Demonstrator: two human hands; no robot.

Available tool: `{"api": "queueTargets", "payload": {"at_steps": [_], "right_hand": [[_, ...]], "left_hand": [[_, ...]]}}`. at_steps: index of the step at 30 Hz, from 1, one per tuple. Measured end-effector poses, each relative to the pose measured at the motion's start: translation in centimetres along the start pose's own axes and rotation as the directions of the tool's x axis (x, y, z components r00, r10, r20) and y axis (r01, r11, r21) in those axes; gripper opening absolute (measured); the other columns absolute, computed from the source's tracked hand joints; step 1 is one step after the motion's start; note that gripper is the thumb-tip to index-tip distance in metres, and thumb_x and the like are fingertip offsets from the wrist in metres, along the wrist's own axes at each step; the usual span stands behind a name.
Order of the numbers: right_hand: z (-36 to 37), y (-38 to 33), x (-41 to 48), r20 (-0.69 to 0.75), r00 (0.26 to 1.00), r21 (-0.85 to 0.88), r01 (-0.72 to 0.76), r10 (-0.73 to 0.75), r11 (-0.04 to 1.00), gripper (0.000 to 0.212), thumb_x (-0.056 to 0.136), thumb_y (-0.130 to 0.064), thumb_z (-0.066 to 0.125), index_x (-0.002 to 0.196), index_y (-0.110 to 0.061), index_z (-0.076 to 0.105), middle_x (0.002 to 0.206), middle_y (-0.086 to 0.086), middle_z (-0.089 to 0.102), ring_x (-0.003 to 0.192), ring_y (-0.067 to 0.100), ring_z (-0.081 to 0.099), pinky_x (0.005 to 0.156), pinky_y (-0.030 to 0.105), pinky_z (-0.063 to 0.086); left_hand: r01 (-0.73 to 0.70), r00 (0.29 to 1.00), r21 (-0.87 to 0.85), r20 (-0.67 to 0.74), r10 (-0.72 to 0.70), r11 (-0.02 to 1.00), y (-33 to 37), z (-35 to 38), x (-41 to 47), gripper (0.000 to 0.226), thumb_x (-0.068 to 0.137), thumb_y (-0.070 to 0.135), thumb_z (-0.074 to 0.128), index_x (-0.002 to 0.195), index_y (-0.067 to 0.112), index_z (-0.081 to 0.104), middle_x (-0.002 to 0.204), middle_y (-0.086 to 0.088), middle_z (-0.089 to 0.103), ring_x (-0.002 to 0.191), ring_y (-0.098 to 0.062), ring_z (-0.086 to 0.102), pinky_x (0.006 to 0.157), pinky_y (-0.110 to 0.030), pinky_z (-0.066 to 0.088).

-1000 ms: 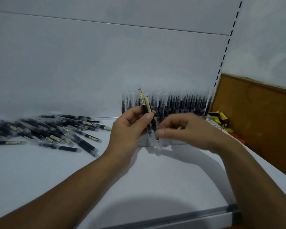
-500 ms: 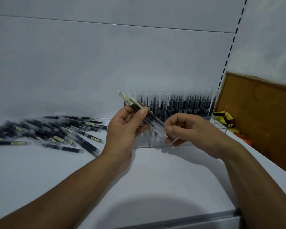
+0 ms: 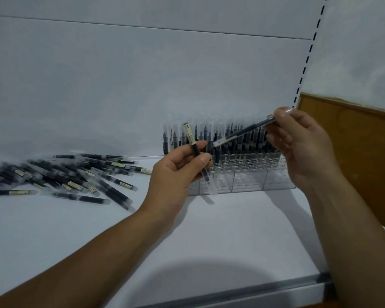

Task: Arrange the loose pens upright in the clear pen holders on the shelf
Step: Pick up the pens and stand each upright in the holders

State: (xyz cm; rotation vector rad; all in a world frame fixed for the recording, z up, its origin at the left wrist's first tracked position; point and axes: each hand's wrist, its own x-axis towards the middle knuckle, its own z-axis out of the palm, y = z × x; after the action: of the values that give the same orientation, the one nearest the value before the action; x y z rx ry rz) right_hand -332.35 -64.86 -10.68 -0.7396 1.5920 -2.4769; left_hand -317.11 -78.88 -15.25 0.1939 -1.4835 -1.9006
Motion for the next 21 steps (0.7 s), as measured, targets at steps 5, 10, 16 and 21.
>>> {"api": "queueTargets", "payload": {"at_steps": [5,10,16,21], "right_hand": [[0.6,-0.2,0.7,-0.008,0.978,-0.272,0.2,-0.21,0.941,0.011,0.09,-0.017,0.068,0.101,-0.018,0.066,0.104,0.001,0.071,0.098,0.015,0.07,0.076,0.025,0.057],[2.1,0.8,1.0,0.086,0.961,-0.466,0.271,-0.262,0.842,0.013,0.09,-0.021,0.069,0.103,-0.022,0.066,0.098,0.006,0.07,0.095,0.023,0.068,0.081,0.043,0.059],[3.5,2.1,1.6,0.233,0.952,-0.657,0.306,-0.201,0.688,0.016,0.089,-0.031,0.069,0.104,-0.027,0.064,0.09,-0.003,0.069,0.085,0.017,0.066,0.082,0.046,0.057],[3.6,2.9,2.0,0.195,0.959,-0.711,0.281,-0.204,0.645,0.019,0.088,-0.036,0.07,0.102,-0.026,0.063,0.087,-0.005,0.068,0.079,0.014,0.066,0.078,0.041,0.058]], "left_hand": [[-0.007,1.0,0.019,0.018,0.007,1.0,-0.1,0.1,-0.1,0.022,0.086,0.004,0.065,0.105,0.014,0.066,0.093,-0.005,0.076,0.085,-0.013,0.071,0.079,-0.022,0.056],[0.003,0.999,0.046,0.041,-0.005,0.999,-0.2,0.0,-0.1,0.02,0.087,0.007,0.064,0.106,0.014,0.066,0.094,-0.003,0.076,0.09,-0.014,0.071,0.08,-0.023,0.056],[0.003,0.999,0.065,0.045,-0.006,0.998,-0.1,0.2,-0.1,0.018,0.088,0.008,0.064,0.105,0.014,0.066,0.094,-0.004,0.075,0.089,-0.013,0.071,0.083,-0.025,0.057],[0.009,0.999,0.084,0.03,-0.011,0.996,-0.3,0.2,-0.1,0.016,0.088,0.01,0.064,0.103,0.014,0.069,0.091,-0.003,0.075,0.088,-0.011,0.07,0.082,-0.025,0.057]]}}
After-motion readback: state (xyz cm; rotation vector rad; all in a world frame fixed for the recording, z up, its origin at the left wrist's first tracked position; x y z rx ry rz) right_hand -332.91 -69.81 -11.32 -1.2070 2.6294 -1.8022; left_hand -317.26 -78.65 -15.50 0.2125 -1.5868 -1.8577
